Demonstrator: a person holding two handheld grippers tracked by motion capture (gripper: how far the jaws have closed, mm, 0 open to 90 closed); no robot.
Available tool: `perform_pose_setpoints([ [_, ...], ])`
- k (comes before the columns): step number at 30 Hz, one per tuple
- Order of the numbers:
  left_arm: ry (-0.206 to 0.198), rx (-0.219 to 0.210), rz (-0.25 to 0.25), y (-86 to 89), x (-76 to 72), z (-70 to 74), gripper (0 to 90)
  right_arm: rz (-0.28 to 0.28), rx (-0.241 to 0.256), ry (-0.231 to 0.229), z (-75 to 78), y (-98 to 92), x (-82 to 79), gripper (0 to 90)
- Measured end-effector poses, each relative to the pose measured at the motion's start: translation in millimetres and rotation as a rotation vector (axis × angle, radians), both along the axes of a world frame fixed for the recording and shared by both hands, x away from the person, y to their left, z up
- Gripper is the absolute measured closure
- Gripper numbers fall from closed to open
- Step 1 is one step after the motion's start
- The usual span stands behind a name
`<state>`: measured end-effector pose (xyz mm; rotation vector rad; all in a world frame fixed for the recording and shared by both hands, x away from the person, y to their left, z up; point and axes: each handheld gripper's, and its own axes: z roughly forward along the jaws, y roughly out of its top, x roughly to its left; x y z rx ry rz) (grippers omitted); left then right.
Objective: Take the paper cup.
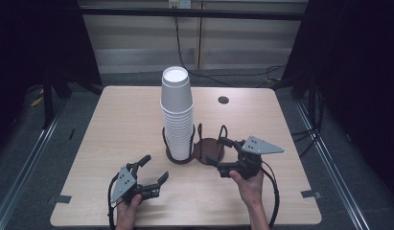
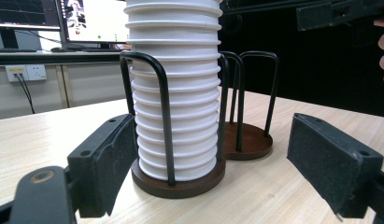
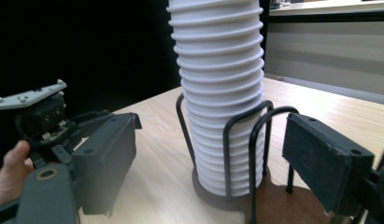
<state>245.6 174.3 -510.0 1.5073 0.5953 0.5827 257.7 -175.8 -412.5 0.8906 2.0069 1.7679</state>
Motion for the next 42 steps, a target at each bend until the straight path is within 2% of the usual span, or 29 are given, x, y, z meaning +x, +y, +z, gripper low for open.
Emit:
perform_pose_setpoints([
  [9,0.000,0.000,0.000,0.0,0.0,0.0,15.5,0.002,-0.006,-0.026,18.4,3.4,8.8,17.3],
  [14,0.000,0.000,0.000,0.0,0.0,0.0,15.5,0.032,0.004,-0.022,30.2,4.9,15.4,17.7],
  [15,0.000,-0.002,0.000,-0.1,0.0,0.0,15.5,0.040,-0.010,-0.024,35.9,6.4,17.9,17.9],
  [19,0.000,0.000,-0.001,0.0,0.0,0.0,15.5,0.075,-0.015,-0.013,45.1,8.8,23.0,19.3],
  [21,0.000,0.000,-0.001,0.0,0.0,0.0,15.5,0.074,-0.029,-0.022,55.2,12.3,27.9,18.0],
  [23,0.000,0.000,-0.001,0.0,0.0,0.0,15.5,0.074,-0.031,-0.024,57.4,13.1,29.5,17.6],
  [29,-0.001,-0.001,-0.002,0.0,0.1,-0.1,15.5,0.074,-0.060,-0.037,77.7,20.6,43.6,15.8],
  [31,-0.002,-0.001,-0.002,0.0,0.1,-0.1,15.5,0.075,-0.062,-0.034,79.7,21.4,44.6,15.7],
  [33,-0.001,0.000,-0.001,0.0,0.0,0.0,15.5,0.103,-0.060,-0.026,85.1,23.9,47.7,16.3],
  [39,0.000,0.000,-0.002,0.0,0.0,0.0,15.5,0.100,-0.088,-0.034,98.5,33.2,55.8,15.6],
  [42,0.000,0.000,-0.002,0.0,0.0,0.0,15.5,0.098,-0.080,-0.033,104.4,38.0,60.1,13.2],
])
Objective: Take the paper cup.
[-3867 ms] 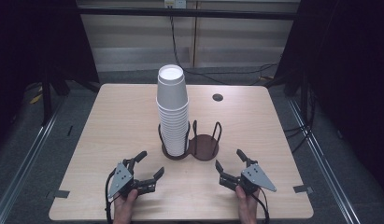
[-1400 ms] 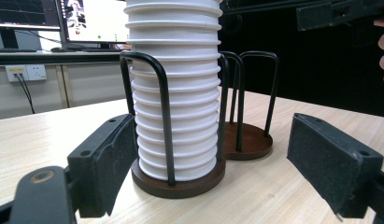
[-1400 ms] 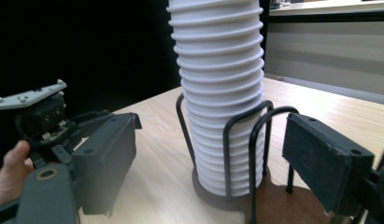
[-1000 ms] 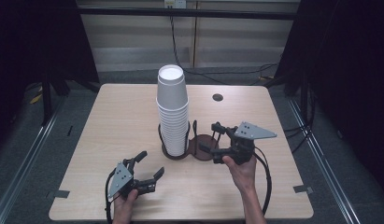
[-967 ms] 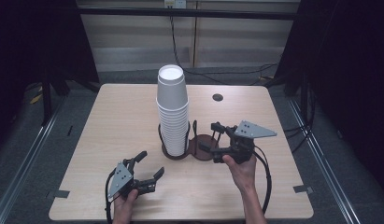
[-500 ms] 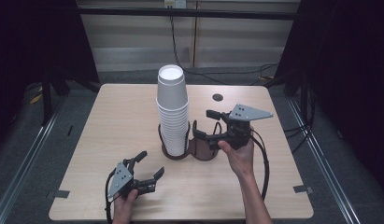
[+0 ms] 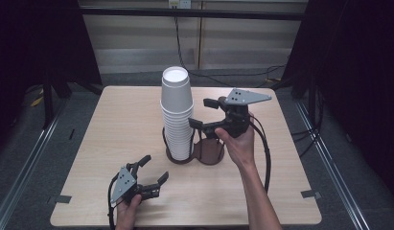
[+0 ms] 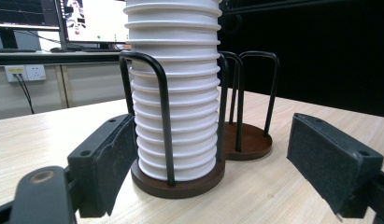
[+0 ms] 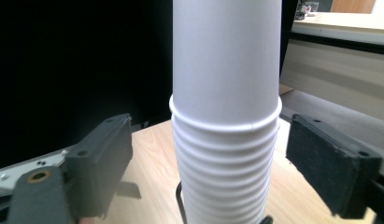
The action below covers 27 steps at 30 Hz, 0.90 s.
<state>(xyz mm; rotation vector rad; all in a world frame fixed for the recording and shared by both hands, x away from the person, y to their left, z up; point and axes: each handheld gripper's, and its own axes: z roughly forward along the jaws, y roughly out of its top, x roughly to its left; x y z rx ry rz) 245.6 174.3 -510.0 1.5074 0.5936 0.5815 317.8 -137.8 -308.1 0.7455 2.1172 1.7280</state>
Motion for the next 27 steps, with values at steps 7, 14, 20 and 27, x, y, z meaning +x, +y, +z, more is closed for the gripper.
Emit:
perform_pose_setpoints([
  [7,0.000,0.000,-0.001,0.0,0.0,0.0,15.5,0.013,-0.015,-0.001,19.4,9.8,16.5,13.4],
  [14,0.000,0.000,-0.003,0.1,0.1,0.0,15.5,0.034,-0.032,0.013,31.4,20.8,32.6,13.4],
  [20,0.001,-0.002,-0.006,0.0,0.1,0.0,15.5,0.040,-0.078,0.026,41.3,33.0,45.5,13.5],
  [27,-0.001,0.000,-0.001,0.2,0.1,0.0,15.5,0.046,-0.102,0.039,46.6,43.1,54.9,13.4],
])
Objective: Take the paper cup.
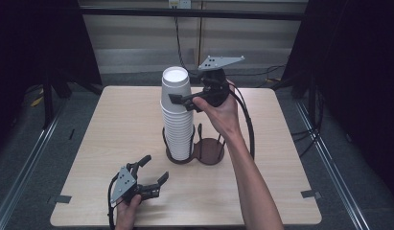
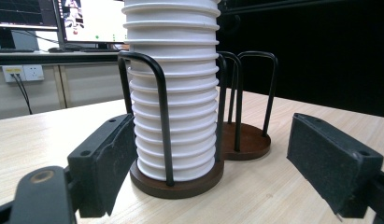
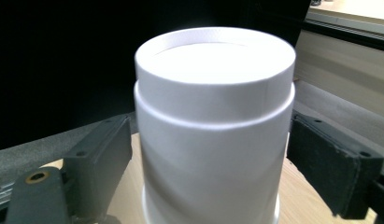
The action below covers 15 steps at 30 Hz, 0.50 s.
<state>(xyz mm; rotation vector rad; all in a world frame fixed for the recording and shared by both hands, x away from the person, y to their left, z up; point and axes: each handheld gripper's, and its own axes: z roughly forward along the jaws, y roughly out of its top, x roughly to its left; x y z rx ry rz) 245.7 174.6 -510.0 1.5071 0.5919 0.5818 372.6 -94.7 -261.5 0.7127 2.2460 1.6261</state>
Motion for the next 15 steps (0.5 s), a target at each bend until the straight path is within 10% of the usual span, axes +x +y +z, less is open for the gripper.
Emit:
perform_pose_setpoints([
  [15,-0.001,0.001,-0.003,0.1,0.1,0.0,15.5,-0.002,-0.010,-0.009,8.7,15.8,8.2,19.4],
])
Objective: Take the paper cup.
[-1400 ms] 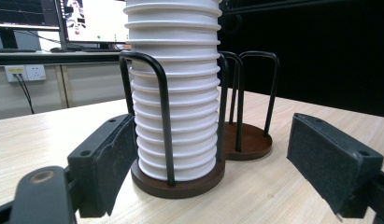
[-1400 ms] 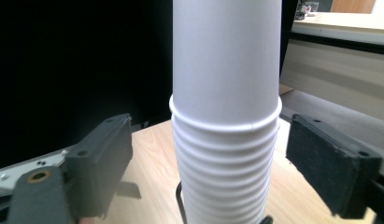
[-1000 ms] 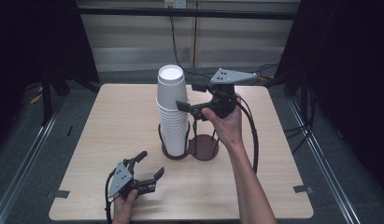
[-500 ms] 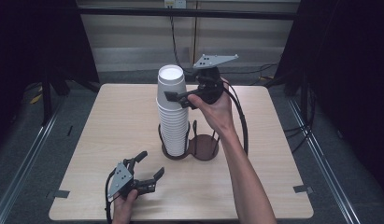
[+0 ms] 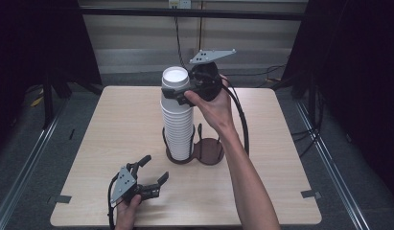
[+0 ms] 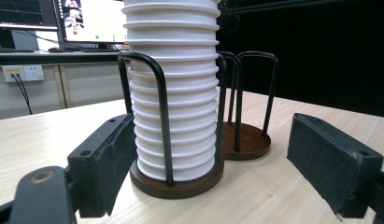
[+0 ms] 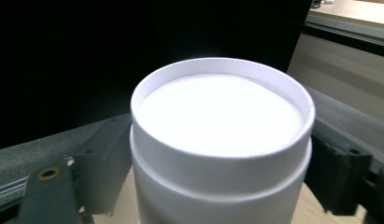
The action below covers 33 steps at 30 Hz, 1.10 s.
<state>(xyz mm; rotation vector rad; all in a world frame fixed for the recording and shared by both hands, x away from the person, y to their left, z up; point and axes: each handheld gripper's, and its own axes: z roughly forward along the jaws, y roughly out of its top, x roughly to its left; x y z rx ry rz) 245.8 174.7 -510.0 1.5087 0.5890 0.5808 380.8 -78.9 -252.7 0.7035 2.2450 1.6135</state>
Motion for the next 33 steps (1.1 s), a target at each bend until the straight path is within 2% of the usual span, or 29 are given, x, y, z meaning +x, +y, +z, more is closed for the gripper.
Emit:
perform_pose_setpoints([
  [13,0.006,-0.007,-0.003,-0.5,-0.3,-0.2,15.5,-0.001,-0.014,-0.011,1.5,-0.3,0.2,21.2],
  [18,0.004,-0.004,-0.003,-0.3,-0.2,-0.1,15.5,-0.007,-0.005,-0.012,2.1,0.5,0.2,21.3],
  [22,0.008,-0.009,-0.001,-0.6,-0.4,-0.2,15.5,-0.007,0.015,-0.036,6.9,-0.9,-1.9,21.5],
  [33,0.003,-0.002,-0.004,-0.2,0.0,-0.1,15.5,-0.028,0.046,-0.050,14.8,0.0,-4.2,22.1],
])
